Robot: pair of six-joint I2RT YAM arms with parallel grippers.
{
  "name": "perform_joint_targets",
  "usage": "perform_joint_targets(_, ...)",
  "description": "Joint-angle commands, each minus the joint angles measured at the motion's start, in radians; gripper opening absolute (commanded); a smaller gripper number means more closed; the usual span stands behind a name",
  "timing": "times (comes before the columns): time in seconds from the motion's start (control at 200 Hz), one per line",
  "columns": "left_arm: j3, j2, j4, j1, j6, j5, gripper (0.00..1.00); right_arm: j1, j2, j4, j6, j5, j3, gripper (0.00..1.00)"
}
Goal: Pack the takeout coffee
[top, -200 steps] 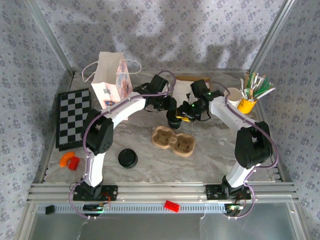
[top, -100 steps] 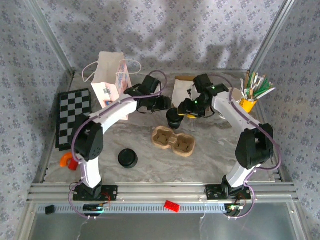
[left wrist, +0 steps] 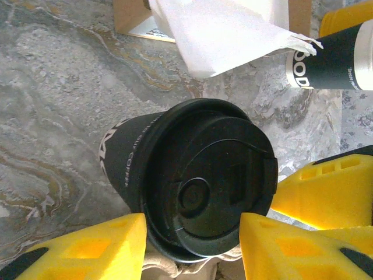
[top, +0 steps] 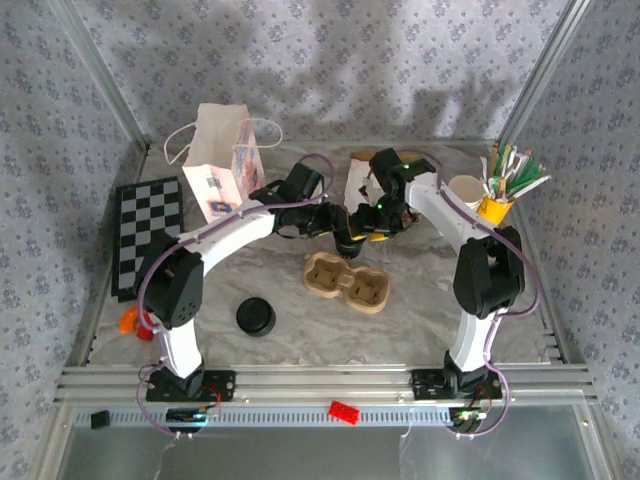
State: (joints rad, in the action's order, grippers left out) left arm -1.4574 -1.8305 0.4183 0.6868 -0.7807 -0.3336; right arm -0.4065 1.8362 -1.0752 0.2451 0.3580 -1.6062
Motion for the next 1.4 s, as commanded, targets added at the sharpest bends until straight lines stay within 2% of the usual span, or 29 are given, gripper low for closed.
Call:
perform_joint_targets(0.0,-0.024,-0.029,-0.002,0.004,-0.013,-0.006,0.44,-0.003,0.028,-0.049,-0.023,-0.010,-0.040,0.49)
perform_joint_targets(0.345,0.010,-0.049,0.010,0.005,-0.021,0.014,0.39,-0.007,0.060,-0.050,-0.019,-0.024,-0.024,0.48)
perform_joint_targets(0.75,0.116,-0.042,-0.012,0.005,0.000,0.031,0.35,-0.018,0.064,0.009,-0.010,-0.069,0.120,0.45)
perform_joint_targets(1.089,0.156,-0.034,-0.029,0.014,0.013,0.037,0.32,-0.038,0.072,0.025,-0.017,-0.162,0.135,0.44)
perform_joint_targets(1.204,0.164,-0.020,-0.061,0.017,0.015,0.041,0.33,-0.042,0.052,0.038,-0.006,-0.125,0.139,0.45)
perform_joint_targets(1.394,0.074,-0.051,-0.074,0.012,0.040,0.043,0.33,-0.038,-0.051,0.122,0.083,-0.009,0.096,0.48)
